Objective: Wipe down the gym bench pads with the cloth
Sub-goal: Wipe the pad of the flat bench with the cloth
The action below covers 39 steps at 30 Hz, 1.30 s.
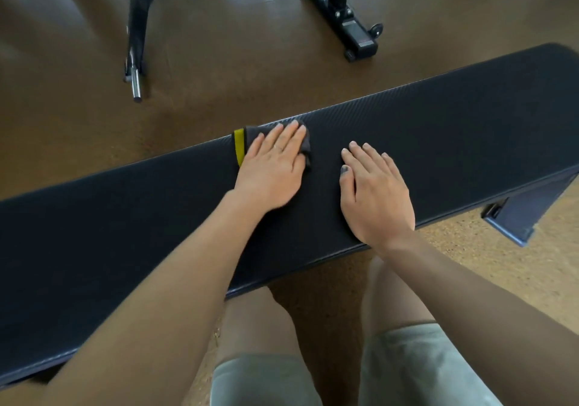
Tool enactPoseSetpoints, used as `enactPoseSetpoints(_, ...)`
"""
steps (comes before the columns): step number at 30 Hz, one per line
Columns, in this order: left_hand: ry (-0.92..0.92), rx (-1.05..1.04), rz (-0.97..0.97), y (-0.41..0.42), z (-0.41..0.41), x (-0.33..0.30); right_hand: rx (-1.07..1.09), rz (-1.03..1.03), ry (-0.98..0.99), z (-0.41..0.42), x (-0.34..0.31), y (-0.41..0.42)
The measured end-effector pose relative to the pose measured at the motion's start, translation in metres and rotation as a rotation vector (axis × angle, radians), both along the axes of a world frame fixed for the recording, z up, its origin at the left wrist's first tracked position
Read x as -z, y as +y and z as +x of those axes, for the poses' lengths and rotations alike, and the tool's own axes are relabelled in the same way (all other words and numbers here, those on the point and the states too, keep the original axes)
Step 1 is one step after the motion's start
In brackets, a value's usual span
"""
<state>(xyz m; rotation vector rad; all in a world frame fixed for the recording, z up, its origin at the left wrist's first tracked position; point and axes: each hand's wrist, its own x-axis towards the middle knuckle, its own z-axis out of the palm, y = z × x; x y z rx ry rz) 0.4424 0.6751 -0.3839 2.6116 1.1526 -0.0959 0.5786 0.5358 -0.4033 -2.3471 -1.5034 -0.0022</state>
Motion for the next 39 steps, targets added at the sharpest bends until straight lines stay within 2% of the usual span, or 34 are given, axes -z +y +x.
enactPoseSetpoints(6,-0.030,-0.075,-0.078,0.044,-0.003,-0.012,-0.005,0.036,0.024,0.002,-0.001,-0.002)
enactPoseSetpoints(12,-0.039,-0.221,-0.053,-0.008,-0.095,-0.012,-0.005,0.047,0.025,0.000,-0.002,-0.003)
enactPoseSetpoints(16,-0.011,-0.270,-0.037,-0.006,-0.081,-0.008,-0.004,0.048,0.003,-0.003,-0.001,-0.001)
enactPoseSetpoints(23,0.019,-0.194,-0.031,0.009,-0.003,-0.004,0.000,0.096,0.008,-0.003,0.001,-0.001)
enactPoseSetpoints(31,-0.020,0.078,-0.004,-0.143,-0.051,-0.005,-0.026,0.067,0.027,-0.001,-0.002,-0.007)
enactPoseSetpoints(35,-0.025,0.094,0.038,-0.112,-0.046,0.000,-0.029,0.076,0.027,-0.002,-0.002,-0.004)
enactPoseSetpoints(39,-0.005,0.009,0.039,-0.062,-0.003,0.003,-0.008,0.099,0.039,0.000,-0.002,-0.002)
